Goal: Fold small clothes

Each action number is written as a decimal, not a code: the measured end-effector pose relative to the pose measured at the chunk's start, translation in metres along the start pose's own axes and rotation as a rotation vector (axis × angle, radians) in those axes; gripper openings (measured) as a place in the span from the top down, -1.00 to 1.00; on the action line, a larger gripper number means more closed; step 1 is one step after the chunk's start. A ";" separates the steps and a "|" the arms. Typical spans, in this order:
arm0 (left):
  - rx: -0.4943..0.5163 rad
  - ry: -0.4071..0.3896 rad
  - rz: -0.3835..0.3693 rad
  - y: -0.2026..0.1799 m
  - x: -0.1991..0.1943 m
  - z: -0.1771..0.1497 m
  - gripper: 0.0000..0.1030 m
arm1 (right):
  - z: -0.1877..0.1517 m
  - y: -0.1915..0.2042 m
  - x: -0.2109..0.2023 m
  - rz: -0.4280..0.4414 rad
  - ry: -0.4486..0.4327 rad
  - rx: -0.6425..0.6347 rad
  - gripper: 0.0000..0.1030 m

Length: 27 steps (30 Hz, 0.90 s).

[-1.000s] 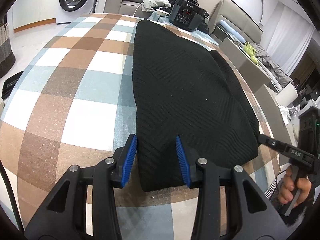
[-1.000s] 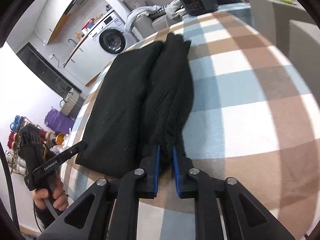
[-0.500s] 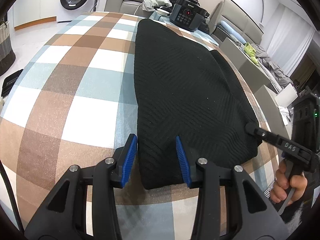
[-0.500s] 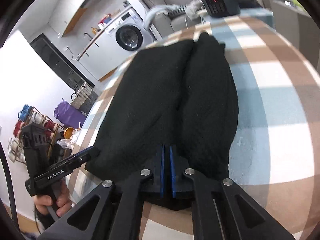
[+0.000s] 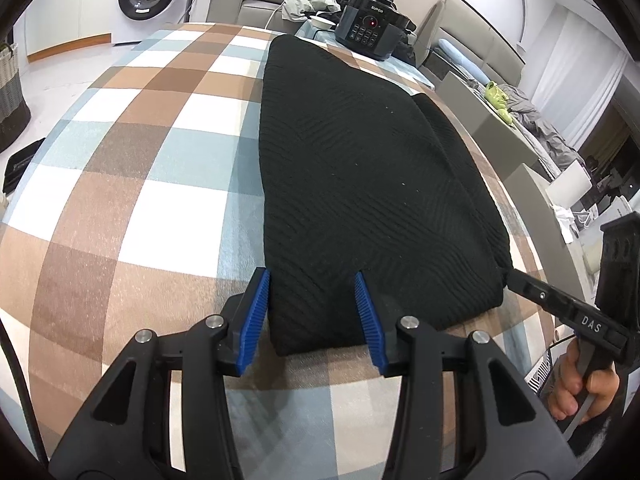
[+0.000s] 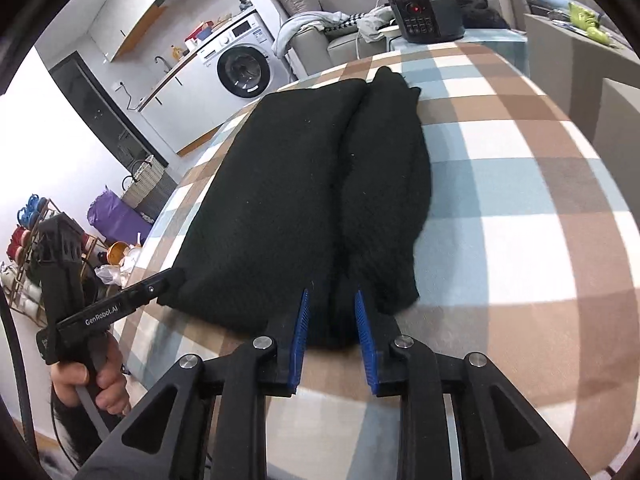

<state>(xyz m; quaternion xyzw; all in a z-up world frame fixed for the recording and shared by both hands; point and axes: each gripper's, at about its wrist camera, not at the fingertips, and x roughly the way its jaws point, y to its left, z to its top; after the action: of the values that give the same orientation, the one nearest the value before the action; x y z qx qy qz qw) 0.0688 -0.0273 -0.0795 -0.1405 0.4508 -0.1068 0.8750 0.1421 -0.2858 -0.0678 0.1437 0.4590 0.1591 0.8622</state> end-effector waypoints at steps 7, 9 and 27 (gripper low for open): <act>-0.020 0.008 -0.036 0.003 -0.010 -0.008 0.07 | 0.000 -0.017 -0.005 0.009 -0.036 0.074 0.14; -0.014 0.001 -0.049 0.003 -0.013 -0.011 0.06 | 0.002 -0.017 0.001 0.016 -0.032 0.084 0.14; 0.074 -0.031 -0.017 -0.011 0.017 0.016 0.45 | 0.025 -0.012 0.031 -0.041 -0.065 0.036 0.54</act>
<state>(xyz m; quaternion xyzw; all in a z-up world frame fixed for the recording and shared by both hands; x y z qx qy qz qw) 0.0909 -0.0405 -0.0803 -0.1137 0.4317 -0.1287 0.8855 0.1814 -0.2865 -0.0817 0.1550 0.4366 0.1281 0.8769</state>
